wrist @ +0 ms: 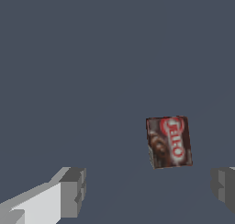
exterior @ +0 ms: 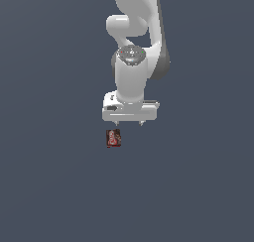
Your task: Pick up the object and move it to a goal position.
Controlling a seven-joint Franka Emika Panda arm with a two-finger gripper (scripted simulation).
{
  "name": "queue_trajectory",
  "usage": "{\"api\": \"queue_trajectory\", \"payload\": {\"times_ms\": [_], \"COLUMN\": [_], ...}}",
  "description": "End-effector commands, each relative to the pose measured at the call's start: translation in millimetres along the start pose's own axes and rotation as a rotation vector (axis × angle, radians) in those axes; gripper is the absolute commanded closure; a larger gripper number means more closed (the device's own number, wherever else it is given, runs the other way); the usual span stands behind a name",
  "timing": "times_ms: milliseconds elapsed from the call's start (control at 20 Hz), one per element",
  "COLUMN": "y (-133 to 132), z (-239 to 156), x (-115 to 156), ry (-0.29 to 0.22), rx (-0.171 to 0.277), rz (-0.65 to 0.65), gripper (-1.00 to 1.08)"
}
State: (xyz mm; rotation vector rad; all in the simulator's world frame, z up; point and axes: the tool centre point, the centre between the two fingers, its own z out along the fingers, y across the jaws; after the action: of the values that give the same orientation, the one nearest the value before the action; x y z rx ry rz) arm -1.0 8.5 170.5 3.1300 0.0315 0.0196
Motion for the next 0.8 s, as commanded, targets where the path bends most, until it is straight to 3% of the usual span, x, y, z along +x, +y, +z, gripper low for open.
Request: {"api": "queue_trajectory", "payload": {"times_ms": [0,750], "y": [0,5], "z": [0,-6], "x": [0,0], "ry": [0.000,0.015], "rx": [0.000,0.018], "rz": [0.000,0.050], "gripper": [-0.92,-0.92]}}
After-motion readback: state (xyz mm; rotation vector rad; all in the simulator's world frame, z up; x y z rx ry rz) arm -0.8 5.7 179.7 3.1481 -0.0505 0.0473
